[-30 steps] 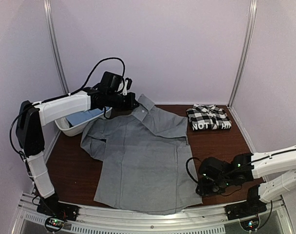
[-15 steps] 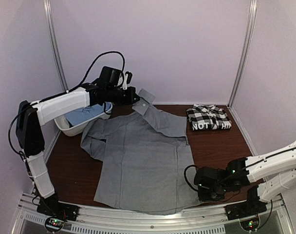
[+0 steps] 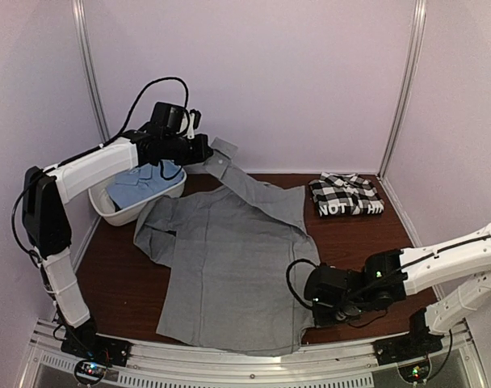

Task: Fold and stack the long sleeve shirts
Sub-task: Pick up the corner of the shirt from the center of the board, then fold the corner of the shirt at the center of the board, then fold the sleeve of the 1/3-folded shirt.

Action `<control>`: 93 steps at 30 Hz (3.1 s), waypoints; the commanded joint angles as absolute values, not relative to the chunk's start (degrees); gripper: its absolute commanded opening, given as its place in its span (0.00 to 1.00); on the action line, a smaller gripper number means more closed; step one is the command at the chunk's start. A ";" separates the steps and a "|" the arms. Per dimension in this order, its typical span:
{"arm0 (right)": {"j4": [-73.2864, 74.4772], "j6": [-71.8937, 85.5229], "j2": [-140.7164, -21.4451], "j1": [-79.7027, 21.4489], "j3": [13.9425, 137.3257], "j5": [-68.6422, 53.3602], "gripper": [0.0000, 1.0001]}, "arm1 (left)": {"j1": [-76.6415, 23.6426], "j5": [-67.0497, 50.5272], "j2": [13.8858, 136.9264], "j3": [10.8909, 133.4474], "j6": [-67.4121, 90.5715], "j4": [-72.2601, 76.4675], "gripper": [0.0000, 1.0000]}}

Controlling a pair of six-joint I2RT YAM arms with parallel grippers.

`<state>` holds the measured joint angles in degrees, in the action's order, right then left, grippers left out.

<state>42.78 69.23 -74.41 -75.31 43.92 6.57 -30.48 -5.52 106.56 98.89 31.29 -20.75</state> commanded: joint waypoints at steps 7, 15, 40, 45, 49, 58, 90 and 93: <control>38.49 61.25 -79.53 -78.05 48.36 6.35 0.03 | -26.46 0.06 98.06 92.30 28.43 -19.78 0.00; 35.14 56.62 -79.35 -78.05 48.75 2.43 0.04 | -23.99 3.55 96.33 89.52 27.29 -20.67 0.00; 28.73 45.14 -90.39 -74.65 55.56 -9.11 0.07 | -22.32 4.52 95.33 91.58 25.31 -21.78 0.00; 28.13 44.49 -90.19 -74.48 56.25 -10.73 0.07 | -22.32 5.46 93.81 91.75 24.92 -21.76 0.00; 27.50 44.17 -90.46 -74.49 55.99 -12.16 0.07 | -22.32 7.13 93.29 92.08 24.44 -22.36 0.00; 25.95 43.43 -92.09 -74.36 56.55 -13.80 0.08 | -22.32 9.09 93.49 90.88 24.09 -23.54 0.00; 15.08 44.28 -77.22 -48.54 50.01 -6.65 0.56 | -23.23 -1.82 92.32 84.62 23.16 -19.30 0.00; 10.16 43.74 -80.15 -46.22 50.09 -9.36 0.49 | -23.20 1.84 92.13 85.17 23.49 -20.27 0.00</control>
